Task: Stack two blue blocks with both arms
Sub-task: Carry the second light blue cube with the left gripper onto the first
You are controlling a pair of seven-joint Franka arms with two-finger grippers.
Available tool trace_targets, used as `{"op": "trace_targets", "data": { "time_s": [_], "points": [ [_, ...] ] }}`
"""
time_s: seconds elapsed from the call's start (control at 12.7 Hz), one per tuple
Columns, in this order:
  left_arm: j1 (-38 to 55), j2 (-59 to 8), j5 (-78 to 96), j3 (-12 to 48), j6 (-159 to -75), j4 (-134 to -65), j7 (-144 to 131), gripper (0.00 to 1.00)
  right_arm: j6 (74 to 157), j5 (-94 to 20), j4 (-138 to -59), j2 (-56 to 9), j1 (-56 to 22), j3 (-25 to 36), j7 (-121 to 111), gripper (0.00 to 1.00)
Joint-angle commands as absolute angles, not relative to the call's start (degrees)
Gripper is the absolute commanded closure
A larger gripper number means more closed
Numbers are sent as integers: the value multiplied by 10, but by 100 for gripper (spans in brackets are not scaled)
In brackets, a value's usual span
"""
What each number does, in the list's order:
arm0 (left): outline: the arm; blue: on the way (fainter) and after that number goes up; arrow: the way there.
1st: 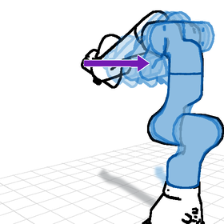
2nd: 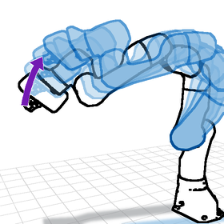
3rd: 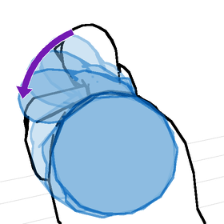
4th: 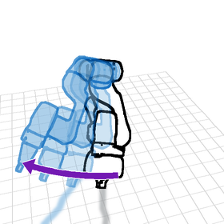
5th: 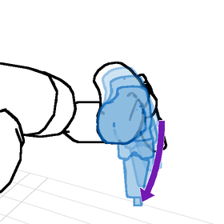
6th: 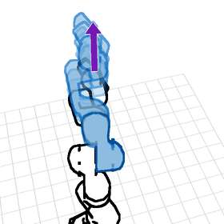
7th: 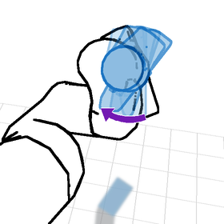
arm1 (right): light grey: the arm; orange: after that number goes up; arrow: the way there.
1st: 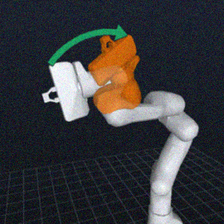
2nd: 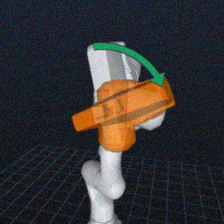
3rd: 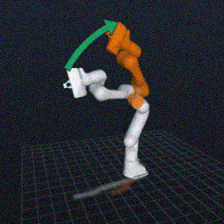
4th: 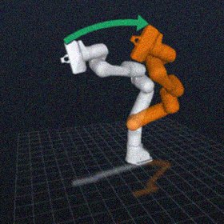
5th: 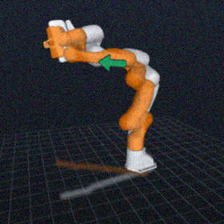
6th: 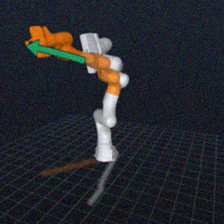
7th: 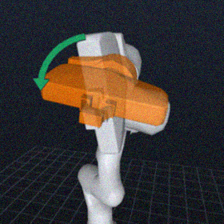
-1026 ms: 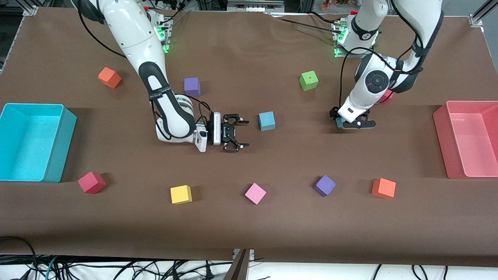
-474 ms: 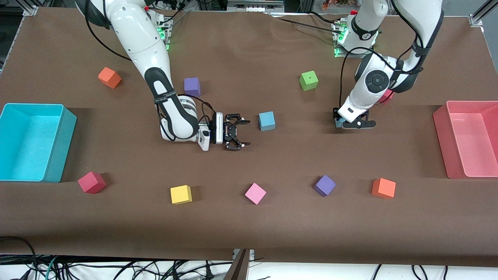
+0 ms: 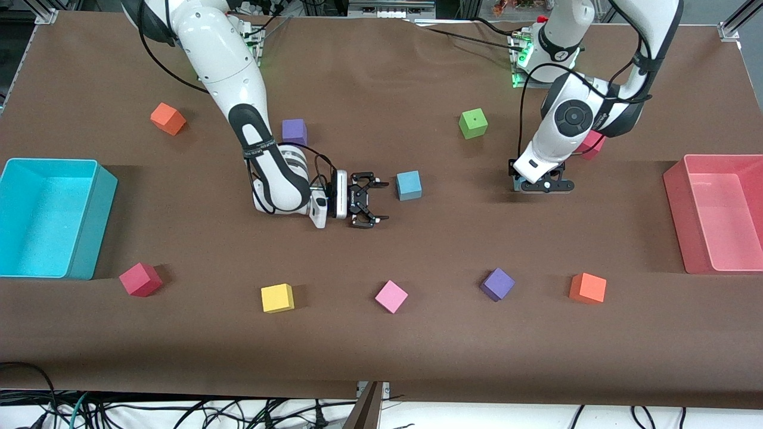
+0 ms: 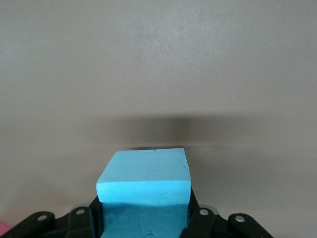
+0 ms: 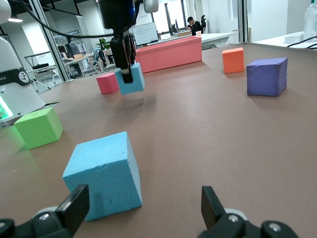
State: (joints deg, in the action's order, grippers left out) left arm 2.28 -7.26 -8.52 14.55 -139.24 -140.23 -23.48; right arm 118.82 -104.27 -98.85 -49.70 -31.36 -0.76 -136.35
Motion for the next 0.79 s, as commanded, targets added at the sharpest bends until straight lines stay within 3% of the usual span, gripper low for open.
{"op": "trace_targets", "data": {
  "time_s": [0.0,0.24,0.47,0.71],
  "points": [
    [24,-51,-74,174,-1348,-1390,-246,79,1188,-1055,-984,-497,-315,-9,-1375,0],
    [25,-47,-10,213,-1281,-1317,-250,79,1190,-1056,-979,-497,-316,-9,-1375,0],
    [32,-108,37,254,-1156,-1154,-330,79,1191,-1056,-977,-497,-317,-9,-1375,0],
    [74,-181,36,276,-1145,-1051,-451,79,1192,-1057,-977,-497,-319,-9,-1375,0]
  ]
}}
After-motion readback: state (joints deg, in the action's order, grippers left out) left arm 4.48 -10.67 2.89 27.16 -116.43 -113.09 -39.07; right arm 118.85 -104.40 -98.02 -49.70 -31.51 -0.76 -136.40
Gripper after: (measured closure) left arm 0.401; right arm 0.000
